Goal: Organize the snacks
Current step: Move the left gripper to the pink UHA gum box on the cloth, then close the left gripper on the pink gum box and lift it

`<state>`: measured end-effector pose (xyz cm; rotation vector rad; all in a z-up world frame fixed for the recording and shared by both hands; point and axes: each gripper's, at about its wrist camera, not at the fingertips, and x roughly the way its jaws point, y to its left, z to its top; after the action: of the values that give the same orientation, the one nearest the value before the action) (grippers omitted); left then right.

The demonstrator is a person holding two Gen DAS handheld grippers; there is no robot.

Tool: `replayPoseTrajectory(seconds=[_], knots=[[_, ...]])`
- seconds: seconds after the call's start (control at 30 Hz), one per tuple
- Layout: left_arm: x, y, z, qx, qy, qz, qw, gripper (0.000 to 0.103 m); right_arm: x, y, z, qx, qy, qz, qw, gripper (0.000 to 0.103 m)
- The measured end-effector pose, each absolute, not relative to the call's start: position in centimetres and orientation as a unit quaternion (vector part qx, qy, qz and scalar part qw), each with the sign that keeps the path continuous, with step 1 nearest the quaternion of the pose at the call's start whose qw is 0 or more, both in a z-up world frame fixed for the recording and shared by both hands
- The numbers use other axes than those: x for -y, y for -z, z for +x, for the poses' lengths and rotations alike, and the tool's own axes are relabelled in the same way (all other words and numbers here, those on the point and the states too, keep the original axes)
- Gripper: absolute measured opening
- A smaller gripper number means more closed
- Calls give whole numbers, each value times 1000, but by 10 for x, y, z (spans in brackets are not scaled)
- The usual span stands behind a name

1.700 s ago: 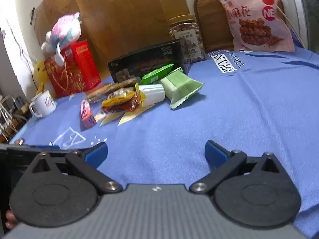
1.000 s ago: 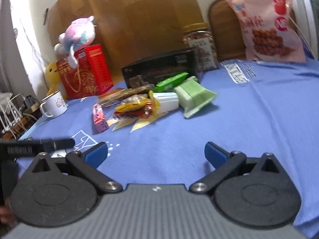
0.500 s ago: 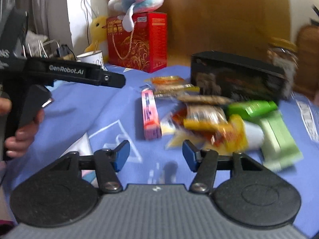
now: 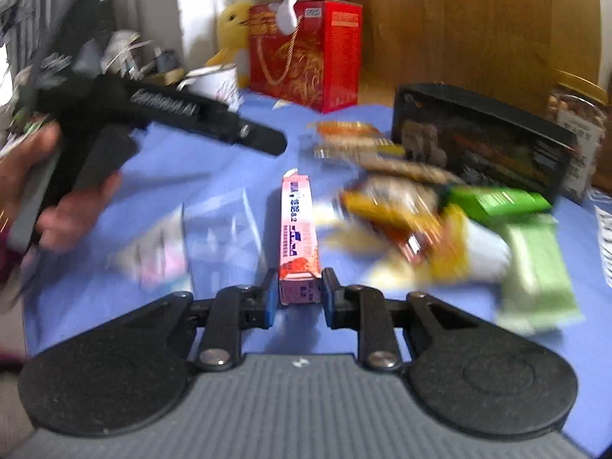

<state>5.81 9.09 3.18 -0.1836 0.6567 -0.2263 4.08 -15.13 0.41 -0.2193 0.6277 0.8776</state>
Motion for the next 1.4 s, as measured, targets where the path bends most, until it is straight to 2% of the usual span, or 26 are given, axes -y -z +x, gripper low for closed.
replayPoseTrajectory(seconds=[0.07,0.13,0.2,0.4,0.57,0.63,0.7,0.8,1.4], knots=[[-78,-29,56,-333,145,-95,927,82,177,-3,29,-297,-410,-119,854,27],[-64,-26,55,-341,170,-102,919,80,200,-4,22,-292,-371,-123,873,33],[-52,-24,55,-348,187,-108,912,80,221,-5,18,-292,-335,-98,891,36],[-28,-25,59,-363,199,-108,904,80,250,-3,4,-291,-299,-2,909,36],[-35,-29,51,-366,190,-129,902,79,243,6,8,-296,-306,15,905,36],[-39,-27,50,-373,191,-141,897,74,240,9,10,-295,-312,14,903,36],[-38,-22,51,-384,195,-149,890,60,238,10,9,-291,-316,11,903,36],[-34,-13,56,-400,205,-162,879,51,233,12,9,-292,-315,6,903,36],[-36,-6,19,-397,203,-178,877,48,210,10,3,-278,-297,-42,913,38]])
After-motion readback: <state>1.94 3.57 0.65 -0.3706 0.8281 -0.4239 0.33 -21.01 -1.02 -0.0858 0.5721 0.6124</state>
